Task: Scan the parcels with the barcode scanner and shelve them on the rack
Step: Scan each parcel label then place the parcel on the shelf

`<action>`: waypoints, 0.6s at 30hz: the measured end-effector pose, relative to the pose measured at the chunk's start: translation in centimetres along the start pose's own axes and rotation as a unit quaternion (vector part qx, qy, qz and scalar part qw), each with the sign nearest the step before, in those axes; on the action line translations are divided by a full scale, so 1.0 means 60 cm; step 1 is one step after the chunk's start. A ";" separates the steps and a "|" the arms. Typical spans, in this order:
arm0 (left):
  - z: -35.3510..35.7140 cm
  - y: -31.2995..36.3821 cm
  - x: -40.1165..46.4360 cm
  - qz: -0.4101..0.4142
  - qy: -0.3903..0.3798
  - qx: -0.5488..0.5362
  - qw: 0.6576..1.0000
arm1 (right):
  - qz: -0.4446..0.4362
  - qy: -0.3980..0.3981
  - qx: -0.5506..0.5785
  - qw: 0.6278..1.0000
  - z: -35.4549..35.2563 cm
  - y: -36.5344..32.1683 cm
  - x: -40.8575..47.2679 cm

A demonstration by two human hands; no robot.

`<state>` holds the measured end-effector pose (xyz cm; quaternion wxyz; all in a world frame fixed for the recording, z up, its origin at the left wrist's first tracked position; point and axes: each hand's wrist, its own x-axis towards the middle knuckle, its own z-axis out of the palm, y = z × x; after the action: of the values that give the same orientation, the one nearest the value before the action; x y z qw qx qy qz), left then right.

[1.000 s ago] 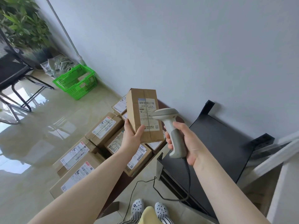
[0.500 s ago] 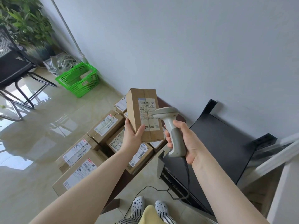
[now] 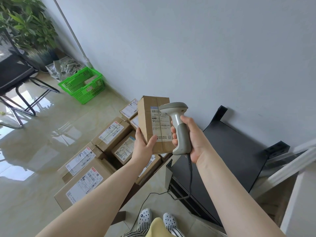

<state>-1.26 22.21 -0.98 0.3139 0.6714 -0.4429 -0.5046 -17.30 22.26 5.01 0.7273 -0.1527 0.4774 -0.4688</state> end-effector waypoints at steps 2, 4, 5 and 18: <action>0.001 0.000 -0.001 0.000 0.000 0.000 1.000 | 0.002 0.003 -0.004 1.000 0.000 0.000 0.000; 0.002 -0.002 -0.001 0.001 0.002 0.003 1.000 | 0.007 0.001 -0.007 1.000 -0.003 0.000 -0.001; 0.003 -0.002 -0.001 0.000 0.002 0.004 1.000 | 0.009 -0.001 -0.008 1.000 -0.004 0.001 -0.001; -0.002 0.001 0.001 -0.005 -0.004 -0.026 1.000 | -0.071 0.114 -0.039 0.990 -0.063 -0.001 0.012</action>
<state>-1.18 22.15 -0.94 0.3270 0.6635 -0.4270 -0.5201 -20.39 22.49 2.76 0.6264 -0.1600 0.5634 -0.5144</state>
